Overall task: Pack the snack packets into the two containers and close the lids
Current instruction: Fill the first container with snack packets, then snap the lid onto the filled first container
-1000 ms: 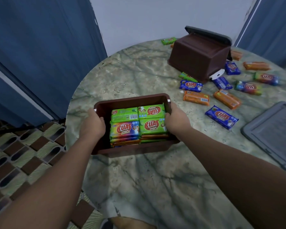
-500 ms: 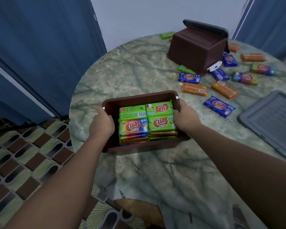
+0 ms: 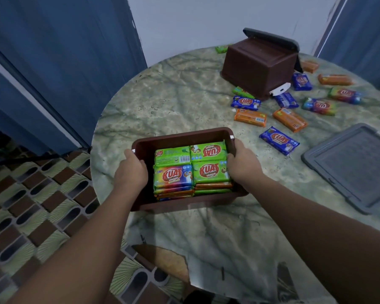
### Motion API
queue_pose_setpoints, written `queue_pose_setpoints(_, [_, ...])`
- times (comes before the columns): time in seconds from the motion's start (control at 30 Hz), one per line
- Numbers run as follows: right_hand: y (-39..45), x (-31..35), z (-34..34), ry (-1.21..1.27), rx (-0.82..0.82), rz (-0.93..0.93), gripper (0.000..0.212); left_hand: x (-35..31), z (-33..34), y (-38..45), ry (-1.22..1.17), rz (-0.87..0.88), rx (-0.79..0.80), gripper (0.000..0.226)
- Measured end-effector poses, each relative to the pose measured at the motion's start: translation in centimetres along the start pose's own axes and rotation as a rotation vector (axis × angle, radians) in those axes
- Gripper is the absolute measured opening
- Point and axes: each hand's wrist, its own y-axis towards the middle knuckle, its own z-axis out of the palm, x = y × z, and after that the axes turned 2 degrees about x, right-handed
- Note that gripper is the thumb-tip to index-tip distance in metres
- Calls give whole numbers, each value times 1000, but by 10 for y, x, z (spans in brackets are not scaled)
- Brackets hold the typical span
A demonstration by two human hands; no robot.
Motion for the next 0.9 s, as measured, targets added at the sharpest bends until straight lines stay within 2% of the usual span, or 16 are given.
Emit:
queue_pose_setpoints(0.3, [-6, -2, -4, -29, 0, -6, 32, -2, -3, -11, -36, -23, 7, 36])
queue_pose_setpoints(0.4, [-6, -1, -4, -43, -1, 7, 35, -6, -7, -16, -28, -46, 22, 48])
queue_pose_setpoints(0.53, [-7, 1, -9, 63, 47, 23, 41, -25, -15, -25, 19, 103, -226, 63])
queue_pose_setpoints(0.6, [-7, 1, -15, 162, 46, 44, 51, -49, -22, -31, -70, 196, -288, 59])
queue_pose_setpoints(0.67, [-4, -2, -25, 180, -3, 62, 60, -79, -27, -37, -152, 305, -275, 48])
queue_pose_setpoints(0.77, [5, -21, -49, 145, -61, 54, 56, -129, -21, -46, -284, 454, -183, 32])
queue_pose_setpoints(0.9, [24, -59, -94, 108, -92, 50, 47, -194, 2, -63, -367, 507, -82, 19])
